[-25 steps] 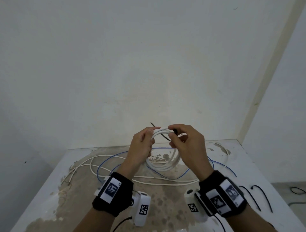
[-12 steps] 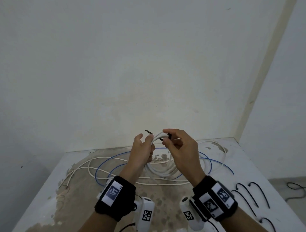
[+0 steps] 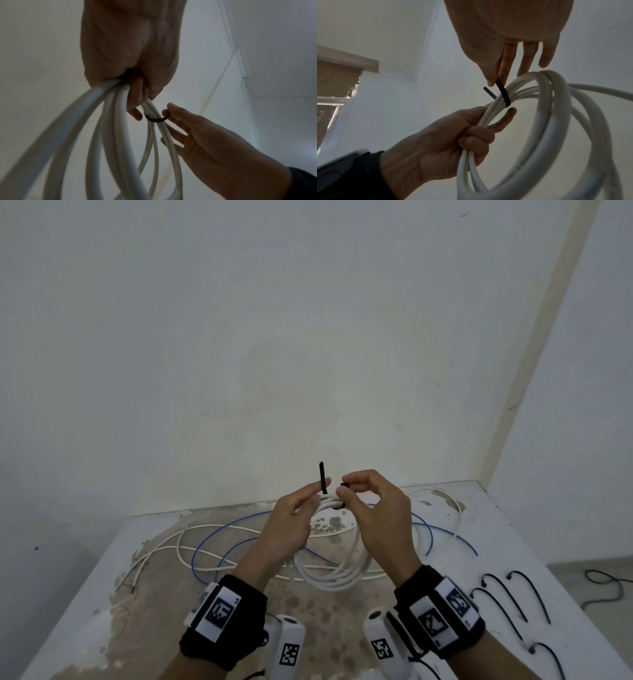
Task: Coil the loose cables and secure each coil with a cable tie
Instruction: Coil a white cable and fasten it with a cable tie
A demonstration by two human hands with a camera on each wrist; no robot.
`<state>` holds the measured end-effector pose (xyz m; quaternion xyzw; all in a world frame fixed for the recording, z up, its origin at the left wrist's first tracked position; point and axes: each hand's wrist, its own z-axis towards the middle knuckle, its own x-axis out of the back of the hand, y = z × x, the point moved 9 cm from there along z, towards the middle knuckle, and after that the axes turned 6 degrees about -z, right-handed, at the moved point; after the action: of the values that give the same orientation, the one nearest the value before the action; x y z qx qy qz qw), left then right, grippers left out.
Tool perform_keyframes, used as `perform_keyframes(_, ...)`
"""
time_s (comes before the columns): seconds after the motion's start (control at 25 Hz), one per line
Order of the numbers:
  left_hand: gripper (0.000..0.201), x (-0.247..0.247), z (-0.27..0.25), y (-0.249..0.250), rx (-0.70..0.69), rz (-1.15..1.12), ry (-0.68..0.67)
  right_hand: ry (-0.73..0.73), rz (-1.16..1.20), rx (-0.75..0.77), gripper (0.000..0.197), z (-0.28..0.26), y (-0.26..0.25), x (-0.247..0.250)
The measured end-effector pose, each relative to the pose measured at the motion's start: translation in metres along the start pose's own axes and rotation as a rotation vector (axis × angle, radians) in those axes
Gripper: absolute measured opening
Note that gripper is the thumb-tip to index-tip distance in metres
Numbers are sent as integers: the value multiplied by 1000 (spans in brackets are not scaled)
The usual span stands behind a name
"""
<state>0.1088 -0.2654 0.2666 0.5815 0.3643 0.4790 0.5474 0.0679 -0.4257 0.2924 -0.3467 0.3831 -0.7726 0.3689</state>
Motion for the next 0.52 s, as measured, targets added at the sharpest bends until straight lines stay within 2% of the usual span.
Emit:
perform_keyframes(0.12, 37, 1, -2, 4, -20, 22, 17, -25, 170, -46, 9, -2, 6, -6)
perform_keyframes(0.24, 40, -1, -7, 12, -54, 63, 30, 35, 188, -70, 11, -8, 9, -8)
perform_keyframes(0.4, 37, -5, -11, -11, 95, 15, 3, 119, 235, -125, 10, -16, 17, -9)
perform_keyframes(0.52, 38, -3, -14, -22, 178, -22, -5, 74, 240, -118, 11, -20, 19, -12)
